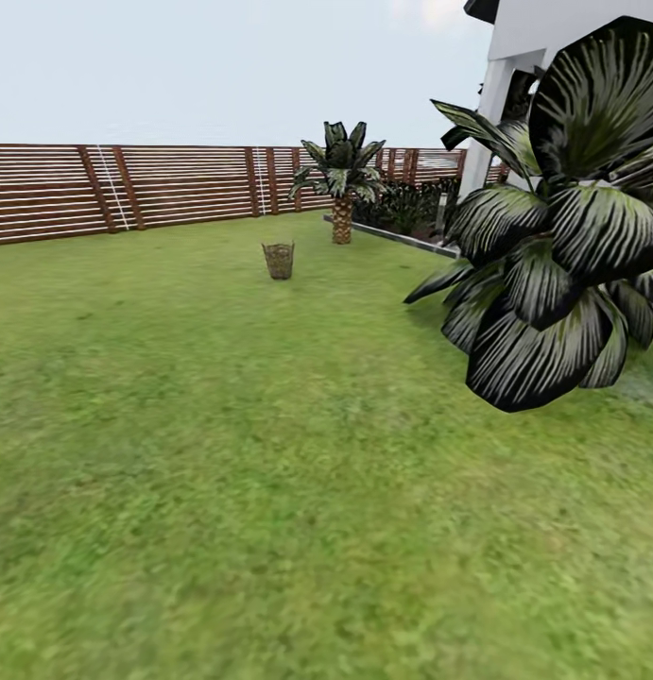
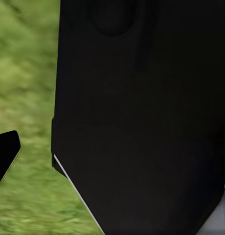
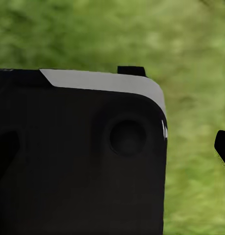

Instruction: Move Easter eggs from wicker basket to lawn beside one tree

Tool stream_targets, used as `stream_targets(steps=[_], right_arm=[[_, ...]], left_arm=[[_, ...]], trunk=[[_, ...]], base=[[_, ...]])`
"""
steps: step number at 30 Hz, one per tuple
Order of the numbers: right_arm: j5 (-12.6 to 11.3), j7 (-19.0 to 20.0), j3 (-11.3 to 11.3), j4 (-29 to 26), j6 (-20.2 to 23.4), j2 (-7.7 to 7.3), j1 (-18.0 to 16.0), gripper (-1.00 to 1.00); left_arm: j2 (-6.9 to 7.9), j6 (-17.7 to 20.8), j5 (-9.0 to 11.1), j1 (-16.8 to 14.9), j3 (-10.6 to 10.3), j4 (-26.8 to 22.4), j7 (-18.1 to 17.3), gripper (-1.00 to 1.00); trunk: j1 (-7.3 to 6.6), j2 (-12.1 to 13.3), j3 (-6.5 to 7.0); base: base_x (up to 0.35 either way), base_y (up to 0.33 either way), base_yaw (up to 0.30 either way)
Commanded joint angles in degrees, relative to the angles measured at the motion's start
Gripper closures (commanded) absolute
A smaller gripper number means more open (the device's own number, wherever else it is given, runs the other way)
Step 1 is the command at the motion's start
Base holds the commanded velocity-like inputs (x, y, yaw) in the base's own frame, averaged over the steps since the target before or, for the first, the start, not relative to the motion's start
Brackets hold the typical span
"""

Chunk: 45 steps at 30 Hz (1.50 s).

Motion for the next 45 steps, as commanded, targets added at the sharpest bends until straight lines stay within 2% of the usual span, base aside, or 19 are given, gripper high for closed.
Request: stream_targets(steps=[1, 45], right_arm=[[0.0, 0.0, 0.0, 0.0, -0.2, 0.00, 0.0, -1.00], [0.1, 0.0, 0.1, 0.0, -0.2, 0.08, 0.0, -1.00]], left_arm=[[-0.02, -0.1, 0.0, 0.0, 0.3, 0.0, 0.0, -1.00], [-0.01, -0.1, 0.1, 0.0, 0.3, 0.0, 0.0, -1.00]], trunk=[[0.03, 0.0, -0.05], [0.03, 0.0, -0.05]], base=[[0.321, 0.086, 0.000], [0.321, 0.086, 0.000]])
